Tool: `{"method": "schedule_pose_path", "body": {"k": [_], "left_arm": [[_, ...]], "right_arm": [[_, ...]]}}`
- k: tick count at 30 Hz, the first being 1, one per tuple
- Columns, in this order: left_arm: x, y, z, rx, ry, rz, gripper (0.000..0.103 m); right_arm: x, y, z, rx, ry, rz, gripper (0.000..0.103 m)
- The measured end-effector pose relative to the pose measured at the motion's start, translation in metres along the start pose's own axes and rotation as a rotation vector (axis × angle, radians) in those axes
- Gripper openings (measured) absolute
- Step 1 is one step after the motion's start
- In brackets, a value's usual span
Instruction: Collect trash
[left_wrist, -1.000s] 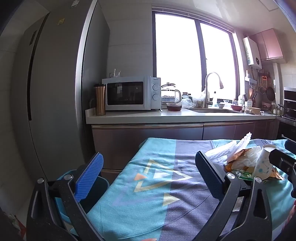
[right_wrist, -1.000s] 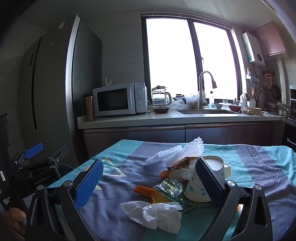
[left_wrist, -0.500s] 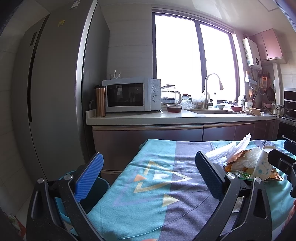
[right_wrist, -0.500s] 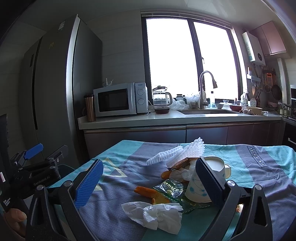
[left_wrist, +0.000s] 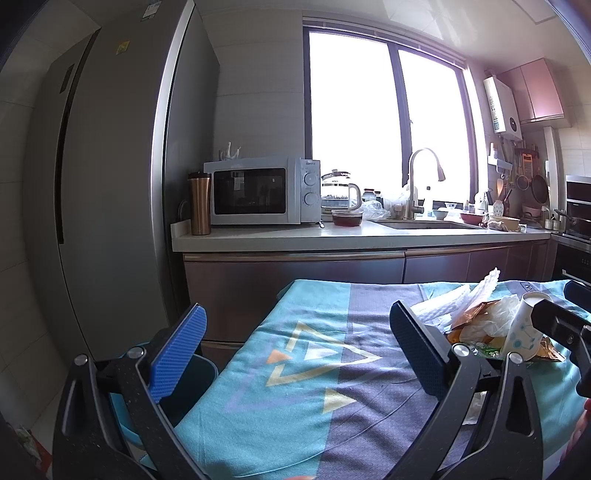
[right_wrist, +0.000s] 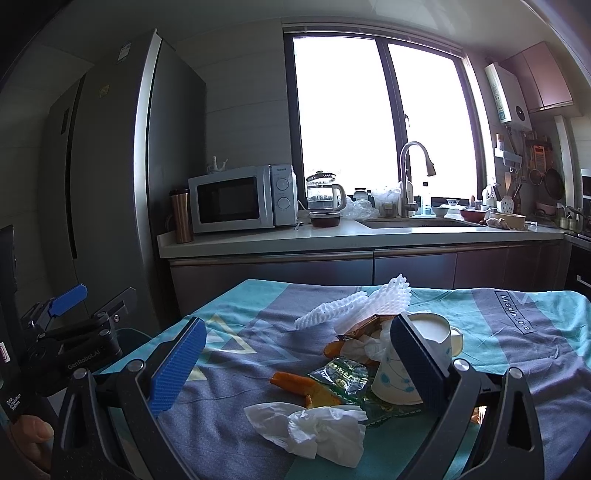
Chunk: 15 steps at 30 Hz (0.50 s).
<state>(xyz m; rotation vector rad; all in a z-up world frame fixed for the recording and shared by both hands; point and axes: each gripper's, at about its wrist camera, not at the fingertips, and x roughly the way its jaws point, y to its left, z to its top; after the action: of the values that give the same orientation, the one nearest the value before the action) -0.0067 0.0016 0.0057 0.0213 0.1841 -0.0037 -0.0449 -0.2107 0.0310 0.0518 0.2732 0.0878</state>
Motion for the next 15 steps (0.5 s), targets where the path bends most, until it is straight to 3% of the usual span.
{"method": "schedule_pose_path", "body": {"k": [15], "left_arm": [[-0.0005,-0.0009,-0.0001,0.001,0.003,0.000,0.098]], "right_arm": [[-0.0012,-0.0013,-0.0013,0.006,-0.001,0.002,0.097]]}}
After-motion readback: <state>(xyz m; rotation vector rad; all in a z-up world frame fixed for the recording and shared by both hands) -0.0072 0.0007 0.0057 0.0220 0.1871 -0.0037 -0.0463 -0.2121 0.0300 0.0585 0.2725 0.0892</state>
